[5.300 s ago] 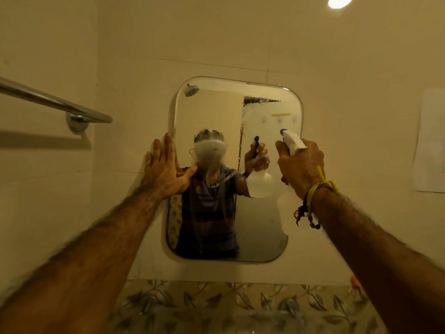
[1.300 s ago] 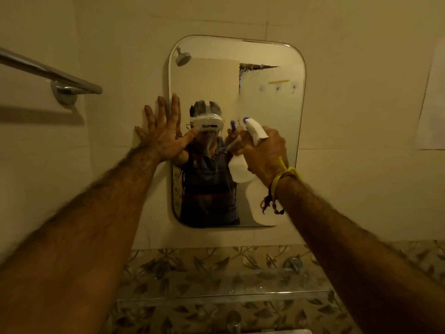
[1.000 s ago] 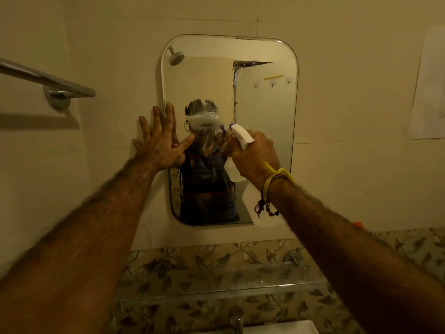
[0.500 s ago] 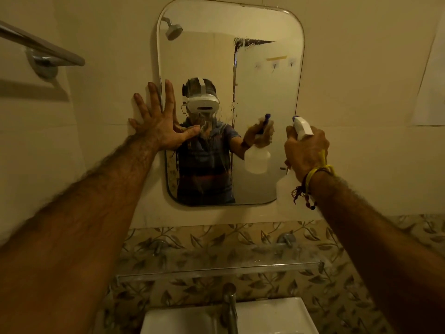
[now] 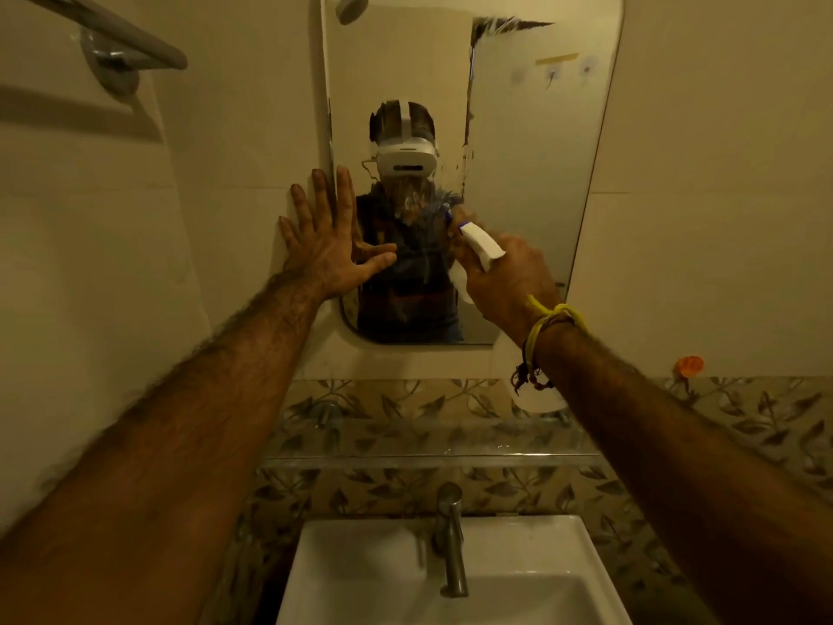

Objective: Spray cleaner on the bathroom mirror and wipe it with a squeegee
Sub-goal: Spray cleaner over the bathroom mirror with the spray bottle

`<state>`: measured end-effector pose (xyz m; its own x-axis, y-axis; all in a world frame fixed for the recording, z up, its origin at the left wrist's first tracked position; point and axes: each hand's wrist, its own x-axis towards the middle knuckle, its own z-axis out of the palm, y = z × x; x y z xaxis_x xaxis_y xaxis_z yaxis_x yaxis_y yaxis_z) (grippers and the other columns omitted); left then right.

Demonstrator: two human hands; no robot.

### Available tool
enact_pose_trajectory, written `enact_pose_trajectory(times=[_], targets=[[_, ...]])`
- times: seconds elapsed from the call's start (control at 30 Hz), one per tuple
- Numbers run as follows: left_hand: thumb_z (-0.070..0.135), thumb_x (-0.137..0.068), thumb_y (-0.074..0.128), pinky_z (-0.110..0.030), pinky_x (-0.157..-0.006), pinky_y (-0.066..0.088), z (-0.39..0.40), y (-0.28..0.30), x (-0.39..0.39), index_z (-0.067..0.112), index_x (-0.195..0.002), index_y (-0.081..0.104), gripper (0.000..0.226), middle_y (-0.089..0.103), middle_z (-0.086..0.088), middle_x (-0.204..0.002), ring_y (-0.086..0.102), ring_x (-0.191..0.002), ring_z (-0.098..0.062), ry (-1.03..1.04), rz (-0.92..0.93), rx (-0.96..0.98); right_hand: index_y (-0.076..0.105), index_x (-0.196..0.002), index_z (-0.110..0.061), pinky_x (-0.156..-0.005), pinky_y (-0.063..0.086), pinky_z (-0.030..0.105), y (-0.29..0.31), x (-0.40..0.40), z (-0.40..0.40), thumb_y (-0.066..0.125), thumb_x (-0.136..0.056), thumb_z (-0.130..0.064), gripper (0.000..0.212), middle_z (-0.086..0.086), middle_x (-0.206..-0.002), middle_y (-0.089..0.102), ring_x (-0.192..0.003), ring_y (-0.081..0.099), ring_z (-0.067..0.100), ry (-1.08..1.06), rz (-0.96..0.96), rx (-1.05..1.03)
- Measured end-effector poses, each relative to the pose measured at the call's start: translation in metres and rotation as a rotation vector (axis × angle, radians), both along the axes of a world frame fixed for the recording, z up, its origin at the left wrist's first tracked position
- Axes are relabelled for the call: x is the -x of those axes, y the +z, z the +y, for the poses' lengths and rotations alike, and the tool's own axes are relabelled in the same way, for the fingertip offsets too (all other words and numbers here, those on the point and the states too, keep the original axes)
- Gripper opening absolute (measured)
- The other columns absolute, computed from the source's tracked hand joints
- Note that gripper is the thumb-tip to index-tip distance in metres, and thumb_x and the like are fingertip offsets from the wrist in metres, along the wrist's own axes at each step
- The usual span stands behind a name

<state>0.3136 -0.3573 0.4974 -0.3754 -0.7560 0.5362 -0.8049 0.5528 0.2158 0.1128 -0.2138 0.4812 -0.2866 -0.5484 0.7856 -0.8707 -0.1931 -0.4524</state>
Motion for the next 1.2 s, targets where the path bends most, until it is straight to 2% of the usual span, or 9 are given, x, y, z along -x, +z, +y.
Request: enact_pose_trajectory(times=[0.3, 0.37, 0.43, 0.6, 0.73, 0.83, 0.9, 1.0, 1.2], targets=[[0.089, -0.078, 0.046, -0.075, -0.115, -0.007, -0.007, -0.024, 0.007, 0.019, -0.158, -0.022, 0.126, -0.026, -0.020, -0.165, -0.023, -0.149, -0.049, 0.031, 0.047, 0.115, 0.065, -0.118, -0.021, -0.059, 0.044, 0.021, -0.029, 0.014, -0.004, 0.063, -0.091, -0.041, 0.033, -0.011, -0.083, 0.060, -0.067, 0.059, 0.013, -0.057, -0.045, 0.007], [0.093, -0.076, 0.041, -0.077, -0.114, -0.006, -0.010, -0.027, 0.011, 0.018, -0.159, -0.018, 0.127, -0.021, -0.023, -0.165, -0.019, -0.150, -0.051, 0.049, 0.043, 0.152, 0.067, -0.102, -0.022, -0.051, 0.045, 0.019, -0.033, 0.023, -0.001, 0.063, -0.090, -0.046, 0.027, -0.013, -0.072, 0.059, -0.060, 0.059, 0.011, -0.084, -0.080, 0.004], [0.095, -0.075, 0.036, -0.077, -0.113, -0.006, -0.014, -0.030, 0.014, 0.017, -0.160, -0.015, 0.126, -0.017, -0.024, -0.166, -0.016, -0.150, -0.053, 0.064, 0.048, 0.187, 0.061, -0.083, -0.030, -0.050, 0.052, 0.029, -0.032, 0.033, 0.004, 0.063, -0.085, -0.054, 0.023, -0.014, -0.062, 0.053, -0.059, 0.063, 0.018, -0.155, -0.183, 0.017], [0.094, -0.082, 0.029, -0.076, -0.113, -0.005, -0.019, -0.036, 0.018, 0.014, -0.161, -0.007, 0.118, -0.008, -0.024, -0.168, -0.008, -0.152, -0.052, 0.095, 0.110, 0.283, 0.055, -0.081, -0.035, -0.057, 0.061, 0.045, -0.021, 0.057, 0.015, 0.062, -0.081, -0.052, 0.018, -0.014, -0.066, 0.053, -0.064, 0.067, 0.030, -0.287, -0.331, 0.063], [0.084, -0.092, 0.026, -0.070, -0.116, -0.005, -0.031, -0.046, 0.013, 0.006, -0.161, -0.001, 0.107, -0.001, -0.020, -0.169, -0.002, -0.154, -0.046, 0.086, 0.170, 0.393, 0.050, -0.074, -0.038, -0.057, 0.060, 0.042, -0.026, 0.068, 0.018, 0.063, -0.079, -0.049, 0.018, -0.017, -0.065, 0.052, -0.062, 0.066, 0.028, -0.333, -0.368, 0.076], [0.077, -0.097, 0.027, -0.065, -0.119, -0.006, -0.042, -0.052, 0.009, 0.003, -0.160, 0.003, 0.100, 0.004, -0.018, -0.169, 0.002, -0.155, -0.042, 0.081, 0.207, 0.459, 0.060, -0.083, -0.032, -0.059, 0.058, 0.036, -0.036, 0.071, 0.017, 0.062, -0.080, -0.047, 0.015, -0.019, -0.062, 0.048, -0.061, 0.063, 0.025, -0.358, -0.399, 0.081], [0.075, -0.098, 0.030, -0.055, -0.118, -0.016, -0.047, -0.054, 0.009, 0.003, -0.160, 0.006, 0.098, 0.007, -0.017, -0.169, 0.004, -0.155, -0.042, 0.086, 0.227, 0.494, 0.065, -0.092, -0.029, -0.061, 0.060, 0.044, -0.045, 0.071, 0.016, 0.062, -0.081, -0.045, 0.019, -0.017, -0.065, 0.050, -0.064, 0.064, 0.028, -0.364, -0.432, 0.055], [0.074, -0.098, 0.034, -0.038, -0.113, -0.030, -0.055, -0.055, 0.010, 0.004, -0.160, 0.008, 0.097, 0.010, -0.017, -0.169, 0.006, -0.155, -0.041, 0.094, 0.246, 0.527, 0.052, -0.078, -0.038, -0.060, 0.060, 0.048, -0.060, 0.066, 0.015, 0.062, -0.080, -0.046, 0.013, -0.010, -0.069, 0.056, -0.065, 0.067, 0.034, -0.370, -0.439, -0.008], [0.073, -0.097, 0.037, -0.038, -0.114, -0.030, -0.066, -0.056, 0.008, 0.005, -0.160, 0.012, 0.096, 0.015, -0.017, -0.168, 0.011, -0.154, -0.041, 0.091, 0.232, 0.607, 0.052, -0.083, -0.033, -0.063, 0.061, 0.046, -0.094, 0.041, 0.017, 0.061, -0.086, -0.050, 0.019, 0.000, -0.076, 0.064, -0.065, 0.067, 0.032, -0.370, -0.449, -0.120]])
